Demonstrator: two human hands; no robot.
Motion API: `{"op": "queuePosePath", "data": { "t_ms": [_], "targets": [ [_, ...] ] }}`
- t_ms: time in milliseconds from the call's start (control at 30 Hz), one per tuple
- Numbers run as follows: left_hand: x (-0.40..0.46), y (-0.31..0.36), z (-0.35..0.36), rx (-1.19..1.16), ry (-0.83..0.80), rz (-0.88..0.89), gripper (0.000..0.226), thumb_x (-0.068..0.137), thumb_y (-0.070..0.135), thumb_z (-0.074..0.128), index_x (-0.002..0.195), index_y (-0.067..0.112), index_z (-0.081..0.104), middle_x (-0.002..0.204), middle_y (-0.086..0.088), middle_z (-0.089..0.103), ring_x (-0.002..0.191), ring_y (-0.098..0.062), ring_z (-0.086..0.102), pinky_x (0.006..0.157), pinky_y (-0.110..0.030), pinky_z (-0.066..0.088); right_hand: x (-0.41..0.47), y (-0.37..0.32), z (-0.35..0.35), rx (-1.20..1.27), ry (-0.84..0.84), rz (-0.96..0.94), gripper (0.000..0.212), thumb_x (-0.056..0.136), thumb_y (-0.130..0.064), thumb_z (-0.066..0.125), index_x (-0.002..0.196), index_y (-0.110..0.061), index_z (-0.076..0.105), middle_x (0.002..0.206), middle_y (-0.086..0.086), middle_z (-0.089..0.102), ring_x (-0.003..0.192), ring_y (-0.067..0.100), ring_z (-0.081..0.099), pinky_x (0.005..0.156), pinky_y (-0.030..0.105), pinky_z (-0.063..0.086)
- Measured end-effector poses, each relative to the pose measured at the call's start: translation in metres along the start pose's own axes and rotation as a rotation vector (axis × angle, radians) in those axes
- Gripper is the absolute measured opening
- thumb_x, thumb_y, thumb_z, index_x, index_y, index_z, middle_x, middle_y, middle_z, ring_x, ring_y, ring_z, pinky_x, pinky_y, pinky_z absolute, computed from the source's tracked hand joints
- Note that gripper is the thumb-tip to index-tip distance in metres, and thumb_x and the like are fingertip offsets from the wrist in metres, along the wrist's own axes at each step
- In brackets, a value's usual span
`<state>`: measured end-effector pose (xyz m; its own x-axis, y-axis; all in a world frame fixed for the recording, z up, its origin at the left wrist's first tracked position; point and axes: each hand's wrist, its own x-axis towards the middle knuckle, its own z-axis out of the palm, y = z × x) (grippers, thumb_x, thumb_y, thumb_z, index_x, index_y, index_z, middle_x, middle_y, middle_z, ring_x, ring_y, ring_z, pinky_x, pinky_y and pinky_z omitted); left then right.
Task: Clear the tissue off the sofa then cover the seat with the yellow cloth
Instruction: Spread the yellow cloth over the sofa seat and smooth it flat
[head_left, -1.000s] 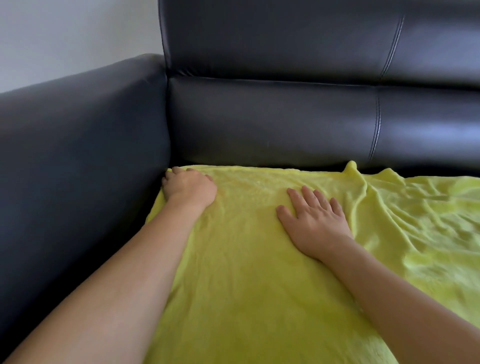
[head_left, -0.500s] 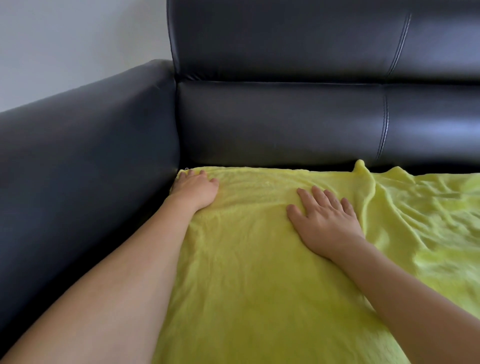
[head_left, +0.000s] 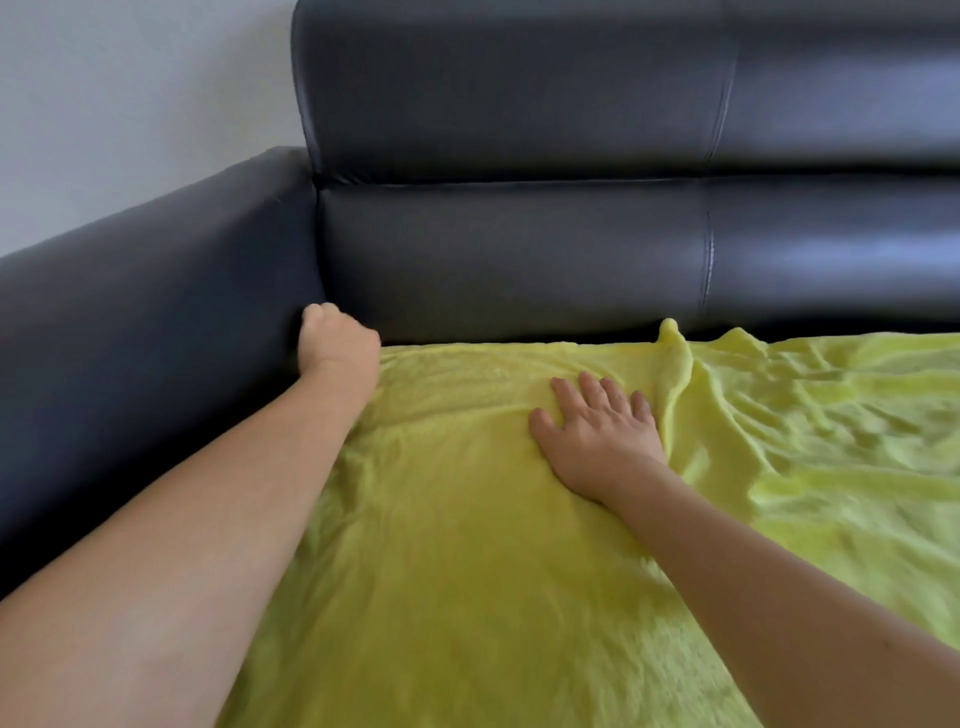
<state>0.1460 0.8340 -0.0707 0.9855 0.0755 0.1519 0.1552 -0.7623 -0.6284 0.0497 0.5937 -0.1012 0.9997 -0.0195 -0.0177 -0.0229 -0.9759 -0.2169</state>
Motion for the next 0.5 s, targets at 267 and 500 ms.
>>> {"op": "queuePosePath", "data": {
  "t_ms": [267,500],
  "targets": [
    [0.021,0.004,0.014,0.095,0.008,0.031,0.023,0.093,0.026,0.044,0.105,0.03,0.064,0.111,0.009,0.065,0.112,-0.016,0.052,0.097,-0.035,0.027,0.004,0.002,0.005,0.013,0.035,-0.015,0.066,0.093,-0.056,0.016,0.153,-0.029,0.013,0.163,0.001,0.003,0.149,0.02,-0.002,0.119,0.047,-0.004],
    [0.026,0.001,0.019,0.048,0.066,0.127,0.024,0.093,0.019,0.042,0.1,0.03,0.063,0.103,0.01,0.064,0.099,-0.014,0.059,0.091,-0.033,0.032,0.006,0.005,0.012,0.031,0.078,-0.022,0.065,0.093,-0.056,0.017,0.152,-0.03,0.016,0.162,0.001,0.006,0.149,0.02,-0.001,0.119,0.046,-0.004]
  ]
}}
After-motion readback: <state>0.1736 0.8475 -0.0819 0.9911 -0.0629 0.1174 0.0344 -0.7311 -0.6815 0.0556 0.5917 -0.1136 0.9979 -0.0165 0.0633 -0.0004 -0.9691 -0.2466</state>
